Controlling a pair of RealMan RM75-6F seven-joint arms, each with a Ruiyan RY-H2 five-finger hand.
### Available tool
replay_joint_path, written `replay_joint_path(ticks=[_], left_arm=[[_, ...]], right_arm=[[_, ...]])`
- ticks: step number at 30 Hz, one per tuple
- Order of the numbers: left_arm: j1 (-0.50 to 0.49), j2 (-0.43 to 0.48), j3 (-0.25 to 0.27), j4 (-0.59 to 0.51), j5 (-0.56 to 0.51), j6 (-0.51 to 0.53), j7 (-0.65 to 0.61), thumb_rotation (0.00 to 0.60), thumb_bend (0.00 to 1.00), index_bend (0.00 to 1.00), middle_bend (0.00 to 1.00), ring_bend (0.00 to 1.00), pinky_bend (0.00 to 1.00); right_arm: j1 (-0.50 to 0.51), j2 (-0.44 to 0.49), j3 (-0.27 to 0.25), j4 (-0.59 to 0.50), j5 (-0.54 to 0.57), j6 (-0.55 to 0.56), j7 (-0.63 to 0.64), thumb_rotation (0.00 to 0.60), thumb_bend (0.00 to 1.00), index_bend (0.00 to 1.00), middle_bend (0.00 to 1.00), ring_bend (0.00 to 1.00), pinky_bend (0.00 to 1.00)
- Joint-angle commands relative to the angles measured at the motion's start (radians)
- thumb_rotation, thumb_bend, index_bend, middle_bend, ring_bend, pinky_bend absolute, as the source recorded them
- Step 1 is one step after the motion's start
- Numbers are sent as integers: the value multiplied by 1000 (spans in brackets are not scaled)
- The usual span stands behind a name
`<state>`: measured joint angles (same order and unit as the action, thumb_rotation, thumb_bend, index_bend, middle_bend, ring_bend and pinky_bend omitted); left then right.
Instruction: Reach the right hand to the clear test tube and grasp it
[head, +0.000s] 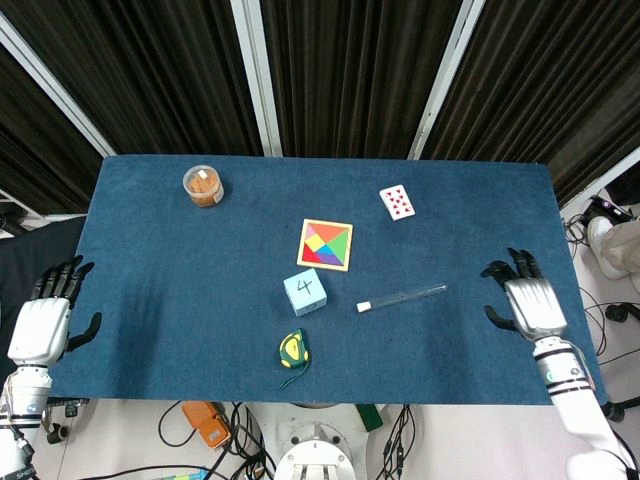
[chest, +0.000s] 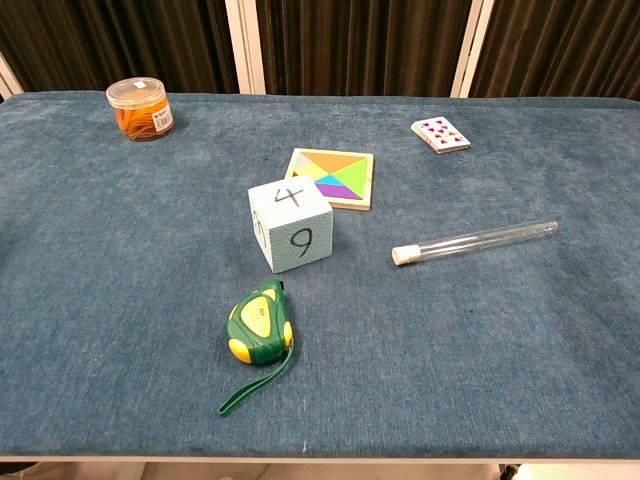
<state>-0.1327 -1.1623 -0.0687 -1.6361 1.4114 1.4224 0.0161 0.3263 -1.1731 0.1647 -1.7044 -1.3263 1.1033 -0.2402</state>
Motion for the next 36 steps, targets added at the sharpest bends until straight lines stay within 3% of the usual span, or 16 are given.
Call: replay_joint_path(ticks=[1, 7, 14, 36], left_arm=[[1, 3, -2, -4, -3, -1, -3, 600, 373, 81, 0, 0, 37], [1, 4, -3, -5, -7, -3, -5, 600, 372, 82, 0, 0, 37], [0, 7, -1, -8, -10, -10, 0, 600, 373, 82, 0, 0, 37], [-1, 14, -1, -18, -20, -20, 7, 600, 373, 81, 0, 0, 37]], right_arm=[[129, -23, 39, -51, 101, -135, -130, 600, 430, 417, 331, 77, 0], [228, -131, 51, 0, 211, -178, -246, 600, 434, 455, 405, 156, 0], [295, -213, 48, 44, 285, -197, -283, 600, 435, 415, 475, 228, 0], [415, -311, -40, 142, 477, -242, -376, 600, 435, 432, 475, 229, 0]])
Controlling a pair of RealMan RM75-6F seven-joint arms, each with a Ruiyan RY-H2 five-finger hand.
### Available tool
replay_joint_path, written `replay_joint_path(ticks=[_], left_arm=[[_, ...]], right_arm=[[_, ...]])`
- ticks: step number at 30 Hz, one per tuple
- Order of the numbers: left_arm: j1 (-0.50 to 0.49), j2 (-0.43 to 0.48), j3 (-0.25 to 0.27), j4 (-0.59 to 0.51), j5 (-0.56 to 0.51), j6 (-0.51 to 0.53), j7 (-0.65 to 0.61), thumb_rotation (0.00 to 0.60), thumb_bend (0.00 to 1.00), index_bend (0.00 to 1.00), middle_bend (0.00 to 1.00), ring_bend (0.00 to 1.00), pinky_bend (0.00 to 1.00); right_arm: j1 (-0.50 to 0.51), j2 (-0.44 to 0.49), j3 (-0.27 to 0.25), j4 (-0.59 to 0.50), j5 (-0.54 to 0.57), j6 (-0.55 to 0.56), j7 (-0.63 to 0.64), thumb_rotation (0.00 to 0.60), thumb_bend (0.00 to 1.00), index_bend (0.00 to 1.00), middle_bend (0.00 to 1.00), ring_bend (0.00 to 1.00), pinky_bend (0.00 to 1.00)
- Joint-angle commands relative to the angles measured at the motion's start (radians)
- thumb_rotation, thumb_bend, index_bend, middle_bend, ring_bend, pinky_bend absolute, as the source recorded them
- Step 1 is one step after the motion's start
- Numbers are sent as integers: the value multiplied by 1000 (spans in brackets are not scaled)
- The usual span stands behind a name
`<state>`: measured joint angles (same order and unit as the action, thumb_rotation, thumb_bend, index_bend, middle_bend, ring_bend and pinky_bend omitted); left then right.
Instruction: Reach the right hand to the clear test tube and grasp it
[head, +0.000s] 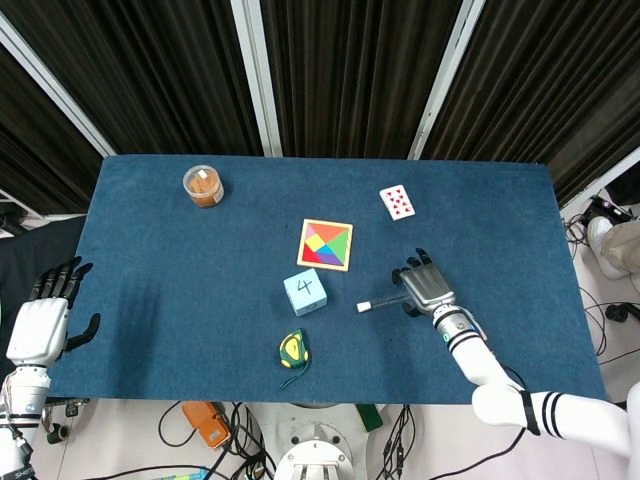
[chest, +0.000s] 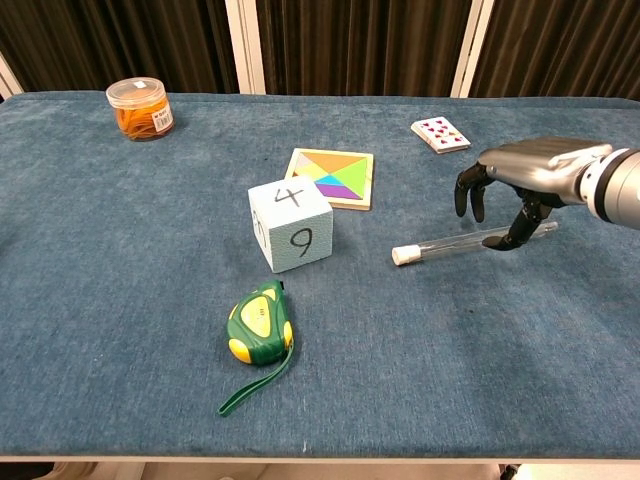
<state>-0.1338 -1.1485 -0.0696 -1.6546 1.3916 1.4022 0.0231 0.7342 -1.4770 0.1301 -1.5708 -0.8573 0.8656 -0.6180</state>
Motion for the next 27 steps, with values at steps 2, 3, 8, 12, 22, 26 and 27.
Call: replay_joint_path(ticks=[2, 3, 8, 12, 22, 26, 27], left_arm=[[1, -1, 0, 0, -1, 0, 0, 600, 373, 81, 0, 0, 37], [0, 0, -1, -1, -2, -1, 0, 600, 373, 81, 0, 0, 37], [-2, 3, -1, -5, -4, -5, 4, 600, 373, 81, 0, 0, 38], [-1, 4, 3, -5, -4, -7, 8, 600, 373, 82, 0, 0, 37], [-1, 6, 4, -8, -5, -9, 11, 600, 373, 82, 0, 0, 37], [-1, 7, 6, -10, -6, -11, 17, 600, 373, 81, 0, 0, 37], [-1, 7, 6, -11, -8, -12, 19, 600, 372, 81, 0, 0, 37]], right_arm=[[13, -14, -7, 17, 10, -5, 8, 600, 435, 432, 475, 229, 0], [16, -18, -9, 23, 11, -7, 11, 600, 435, 434, 475, 229, 0], [31, -35, -13, 41, 15, -11, 23, 600, 436, 473, 475, 229, 0], [41, -46, -18, 50, 15, -11, 32, 600, 436, 492, 474, 229, 0], [56, -61, -26, 61, 11, -4, 49, 600, 441, 519, 476, 232, 0], [62, -67, -29, 67, 11, -5, 53, 600, 451, 522, 476, 238, 0], [64, -69, -30, 69, 11, -5, 53, 600, 456, 523, 476, 239, 0]])
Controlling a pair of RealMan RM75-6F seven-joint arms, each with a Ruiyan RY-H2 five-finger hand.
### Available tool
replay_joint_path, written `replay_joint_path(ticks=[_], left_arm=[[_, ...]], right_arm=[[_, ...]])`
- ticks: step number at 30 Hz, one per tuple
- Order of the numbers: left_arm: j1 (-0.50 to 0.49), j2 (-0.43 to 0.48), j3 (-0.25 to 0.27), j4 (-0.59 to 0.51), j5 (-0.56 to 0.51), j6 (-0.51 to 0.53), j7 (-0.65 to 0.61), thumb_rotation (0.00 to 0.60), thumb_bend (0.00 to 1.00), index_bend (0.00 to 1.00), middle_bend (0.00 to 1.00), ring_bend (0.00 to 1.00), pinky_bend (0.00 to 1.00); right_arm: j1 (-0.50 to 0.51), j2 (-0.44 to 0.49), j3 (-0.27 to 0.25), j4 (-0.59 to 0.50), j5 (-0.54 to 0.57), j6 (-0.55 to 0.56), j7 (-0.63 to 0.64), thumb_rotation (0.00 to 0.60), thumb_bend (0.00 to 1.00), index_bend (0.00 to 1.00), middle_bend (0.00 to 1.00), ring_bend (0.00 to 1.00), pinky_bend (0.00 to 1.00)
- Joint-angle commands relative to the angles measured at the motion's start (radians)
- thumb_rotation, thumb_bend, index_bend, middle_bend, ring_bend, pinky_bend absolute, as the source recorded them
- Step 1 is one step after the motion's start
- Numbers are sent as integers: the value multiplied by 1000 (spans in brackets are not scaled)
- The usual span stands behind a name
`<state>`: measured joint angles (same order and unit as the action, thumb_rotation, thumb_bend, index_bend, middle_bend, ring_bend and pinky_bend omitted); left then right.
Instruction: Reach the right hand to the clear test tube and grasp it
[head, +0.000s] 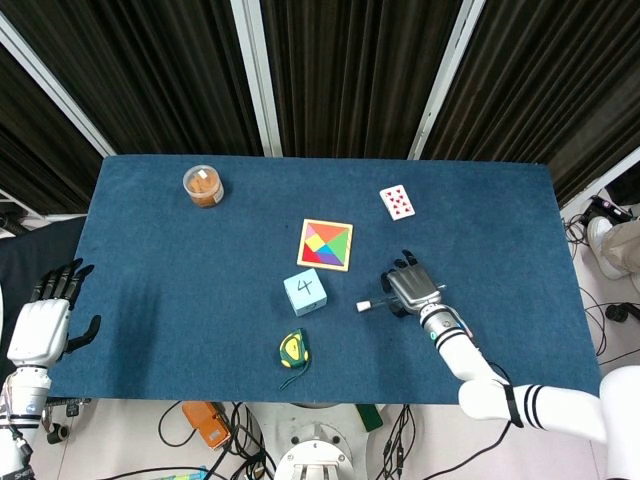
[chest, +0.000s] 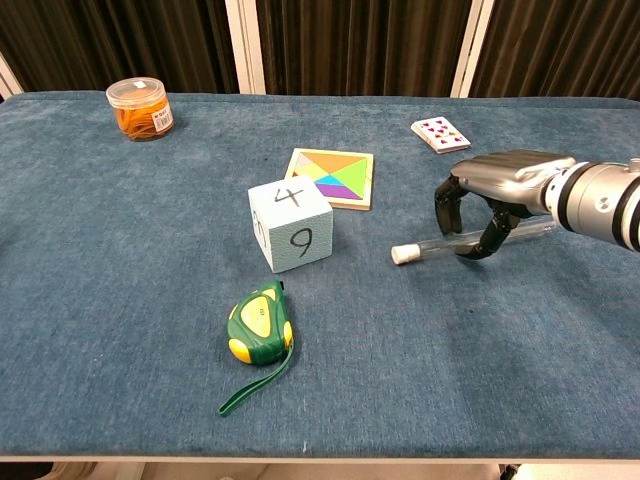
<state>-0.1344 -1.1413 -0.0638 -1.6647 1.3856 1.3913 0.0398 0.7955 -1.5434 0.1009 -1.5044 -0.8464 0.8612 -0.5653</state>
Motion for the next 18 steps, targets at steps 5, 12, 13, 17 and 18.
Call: replay_joint_path(ticks=[5, 12, 13, 17, 18], left_arm=[[-1, 1, -2, -5, -11, -6, 7, 600, 373, 81, 0, 0, 37], [-1, 4, 1, -8, -10, -8, 9, 600, 373, 82, 0, 0, 37], [-1, 4, 1, -8, -10, -8, 9, 600, 373, 82, 0, 0, 37], [0, 5, -1, -10, -13, -8, 5, 600, 372, 81, 0, 0, 37], [0, 6, -1, -10, -14, -8, 4, 600, 372, 81, 0, 0, 37]], right_arm=[[11, -15, -6, 15, 3, -2, 1, 600, 477, 527, 476, 243, 0], [16, -28, -9, 33, -5, -3, 14, 600, 478, 543, 479, 252, 0], [16, -29, -9, 34, -9, -1, 18, 600, 481, 548, 480, 255, 0], [15, -34, -7, 40, -25, 0, 36, 600, 509, 572, 490, 274, 0], [15, -35, -6, 42, -31, 0, 43, 600, 512, 577, 493, 278, 0]])
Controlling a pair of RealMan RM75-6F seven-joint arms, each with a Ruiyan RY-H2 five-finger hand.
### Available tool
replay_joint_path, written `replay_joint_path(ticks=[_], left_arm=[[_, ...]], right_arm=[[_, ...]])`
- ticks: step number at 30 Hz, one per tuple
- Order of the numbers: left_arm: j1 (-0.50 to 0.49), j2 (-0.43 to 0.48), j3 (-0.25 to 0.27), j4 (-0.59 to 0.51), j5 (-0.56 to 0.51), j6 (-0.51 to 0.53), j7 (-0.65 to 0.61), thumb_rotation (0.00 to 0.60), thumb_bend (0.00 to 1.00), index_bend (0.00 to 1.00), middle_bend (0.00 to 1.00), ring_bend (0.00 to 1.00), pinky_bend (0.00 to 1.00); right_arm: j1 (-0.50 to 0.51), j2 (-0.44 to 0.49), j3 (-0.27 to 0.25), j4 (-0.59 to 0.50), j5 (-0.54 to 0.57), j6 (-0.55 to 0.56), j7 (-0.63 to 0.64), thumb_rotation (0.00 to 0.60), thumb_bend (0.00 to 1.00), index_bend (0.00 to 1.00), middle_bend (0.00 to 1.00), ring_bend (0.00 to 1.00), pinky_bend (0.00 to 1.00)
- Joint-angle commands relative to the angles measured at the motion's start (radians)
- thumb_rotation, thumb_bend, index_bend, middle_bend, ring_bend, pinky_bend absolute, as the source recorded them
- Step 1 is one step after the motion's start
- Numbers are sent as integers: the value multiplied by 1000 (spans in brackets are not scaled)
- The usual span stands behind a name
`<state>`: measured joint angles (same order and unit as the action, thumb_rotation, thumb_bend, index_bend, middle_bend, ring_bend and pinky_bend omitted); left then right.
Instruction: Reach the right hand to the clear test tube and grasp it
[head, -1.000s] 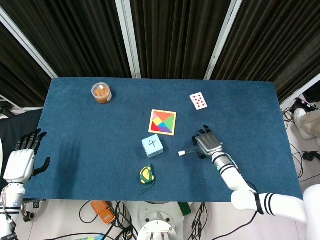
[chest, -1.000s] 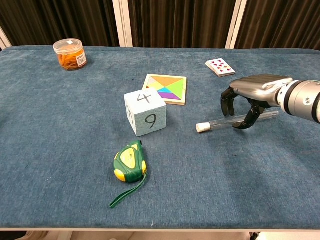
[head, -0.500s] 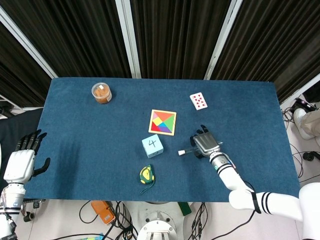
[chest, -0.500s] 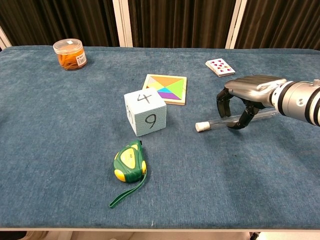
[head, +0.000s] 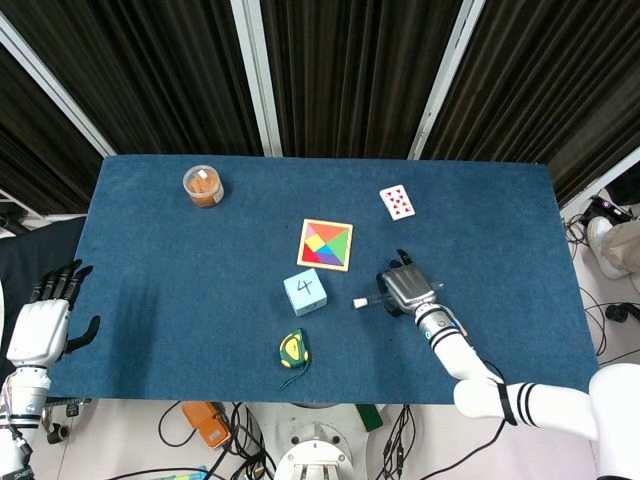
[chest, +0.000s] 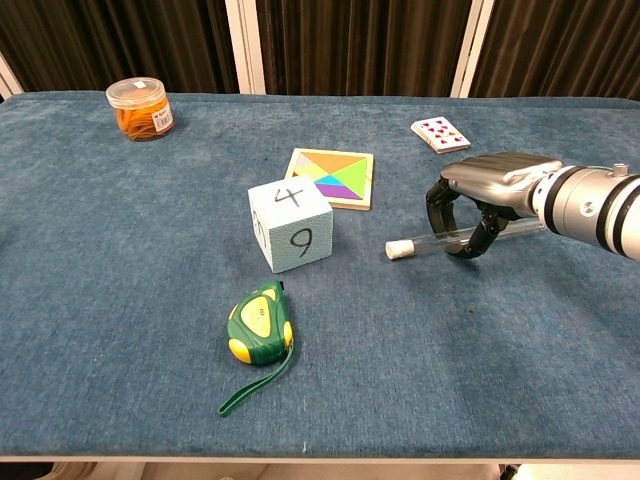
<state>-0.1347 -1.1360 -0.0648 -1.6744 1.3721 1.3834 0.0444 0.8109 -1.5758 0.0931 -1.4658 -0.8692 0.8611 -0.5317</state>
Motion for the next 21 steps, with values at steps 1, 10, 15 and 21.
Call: replay_joint_path(ticks=[1, 10, 15, 21], left_arm=[[0, 1, 0, -1, 0, 0, 0, 600, 373, 82, 0, 0, 38], [2, 4, 0, -7, -11, -5, 3, 600, 373, 82, 0, 0, 37], [1, 7, -1, -11, -15, -7, 4, 600, 372, 82, 0, 0, 37], [1, 10, -1, -16, -16, -9, 4, 600, 373, 81, 0, 0, 38]], right_arm=[[-1, -4, 2, 4, -13, 0, 14, 600, 515, 585, 498, 283, 0], [2, -6, 12, 9, -45, -4, 52, 600, 673, 661, 526, 309, 0], [9, 8, 26, -17, -52, 6, 54, 600, 678, 674, 543, 320, 0], [18, 35, 60, -64, -56, 28, 62, 600, 680, 690, 578, 349, 0]])
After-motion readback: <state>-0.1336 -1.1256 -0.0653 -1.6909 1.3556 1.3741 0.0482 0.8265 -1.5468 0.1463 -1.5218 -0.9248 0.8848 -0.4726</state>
